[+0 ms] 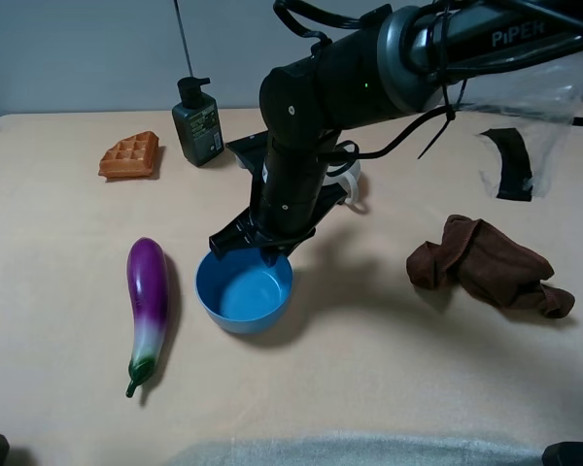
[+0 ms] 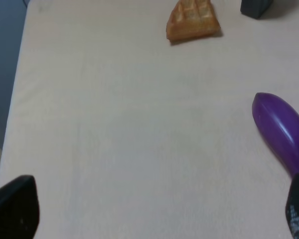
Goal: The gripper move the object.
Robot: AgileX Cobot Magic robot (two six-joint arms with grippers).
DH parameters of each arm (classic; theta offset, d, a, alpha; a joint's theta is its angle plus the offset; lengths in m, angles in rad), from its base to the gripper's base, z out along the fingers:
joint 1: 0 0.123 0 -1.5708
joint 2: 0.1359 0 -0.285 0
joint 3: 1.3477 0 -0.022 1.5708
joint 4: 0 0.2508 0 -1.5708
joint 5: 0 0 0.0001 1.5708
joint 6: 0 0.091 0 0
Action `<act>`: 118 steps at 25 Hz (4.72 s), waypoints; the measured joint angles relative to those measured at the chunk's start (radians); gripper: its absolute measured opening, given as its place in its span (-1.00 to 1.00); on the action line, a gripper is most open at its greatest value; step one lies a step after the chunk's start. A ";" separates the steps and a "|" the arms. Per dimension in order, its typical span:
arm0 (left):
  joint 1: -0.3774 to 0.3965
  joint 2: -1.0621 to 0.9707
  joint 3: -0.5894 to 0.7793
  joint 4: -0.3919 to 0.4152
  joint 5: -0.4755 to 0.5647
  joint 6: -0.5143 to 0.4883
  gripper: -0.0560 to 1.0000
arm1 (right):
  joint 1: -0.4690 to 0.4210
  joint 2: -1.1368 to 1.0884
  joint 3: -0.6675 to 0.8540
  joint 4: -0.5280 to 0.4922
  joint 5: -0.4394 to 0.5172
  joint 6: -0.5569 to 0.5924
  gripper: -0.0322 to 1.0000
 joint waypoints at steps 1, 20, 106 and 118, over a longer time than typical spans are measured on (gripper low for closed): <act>0.000 0.000 0.000 0.000 0.000 0.000 0.98 | 0.000 0.000 0.000 0.000 0.000 0.000 -0.56; 0.000 0.000 0.000 0.000 0.000 0.000 0.98 | 0.000 -0.008 0.000 0.009 0.002 0.000 0.06; 0.000 0.000 0.000 0.002 0.000 0.000 0.98 | 0.000 -1.022 0.000 0.032 0.510 -0.139 0.40; 0.000 0.000 0.000 0.002 0.000 0.000 0.98 | -0.441 -1.353 0.000 0.013 0.511 -0.202 0.40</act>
